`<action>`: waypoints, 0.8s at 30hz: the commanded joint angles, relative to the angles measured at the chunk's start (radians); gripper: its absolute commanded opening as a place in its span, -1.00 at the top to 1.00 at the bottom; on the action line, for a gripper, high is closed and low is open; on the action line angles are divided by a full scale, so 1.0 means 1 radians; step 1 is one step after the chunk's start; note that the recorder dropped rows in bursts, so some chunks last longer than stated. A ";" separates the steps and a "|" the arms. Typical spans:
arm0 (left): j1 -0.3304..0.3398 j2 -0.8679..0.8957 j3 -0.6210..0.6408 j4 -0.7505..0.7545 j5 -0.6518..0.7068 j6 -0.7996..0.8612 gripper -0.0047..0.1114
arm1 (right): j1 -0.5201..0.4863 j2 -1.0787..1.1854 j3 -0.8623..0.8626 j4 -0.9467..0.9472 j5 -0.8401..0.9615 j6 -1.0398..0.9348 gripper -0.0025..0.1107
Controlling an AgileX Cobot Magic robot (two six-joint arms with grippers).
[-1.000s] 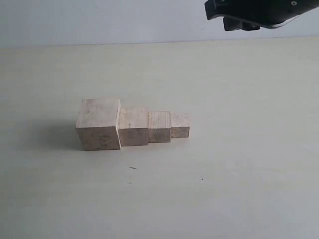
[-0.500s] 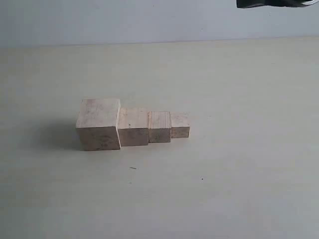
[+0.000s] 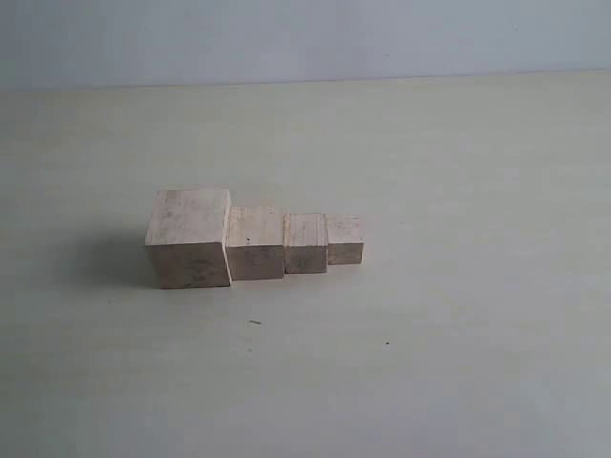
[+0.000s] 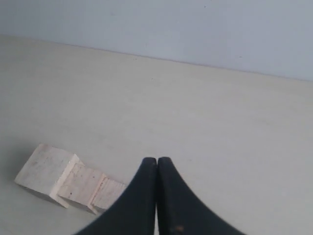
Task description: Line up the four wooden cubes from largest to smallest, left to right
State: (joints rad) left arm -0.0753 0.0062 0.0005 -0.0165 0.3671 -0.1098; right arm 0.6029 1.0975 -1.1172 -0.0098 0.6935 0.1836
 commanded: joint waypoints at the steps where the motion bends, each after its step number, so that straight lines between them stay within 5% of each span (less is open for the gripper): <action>1: -0.008 -0.006 0.000 0.002 -0.008 0.000 0.92 | -0.014 -0.090 0.001 -0.063 0.024 0.000 0.96; 16: -0.008 -0.006 0.000 0.002 -0.008 0.000 0.92 | -0.524 -0.619 0.463 -0.063 -0.029 0.000 0.96; 24: -0.008 -0.006 0.000 0.002 -0.008 0.000 0.92 | -0.591 -0.890 0.772 -0.109 -0.396 0.000 0.96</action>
State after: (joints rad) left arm -0.0753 0.0062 0.0005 -0.0165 0.3671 -0.1098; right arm 0.0195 0.2688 -0.4256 -0.0907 0.3971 0.1836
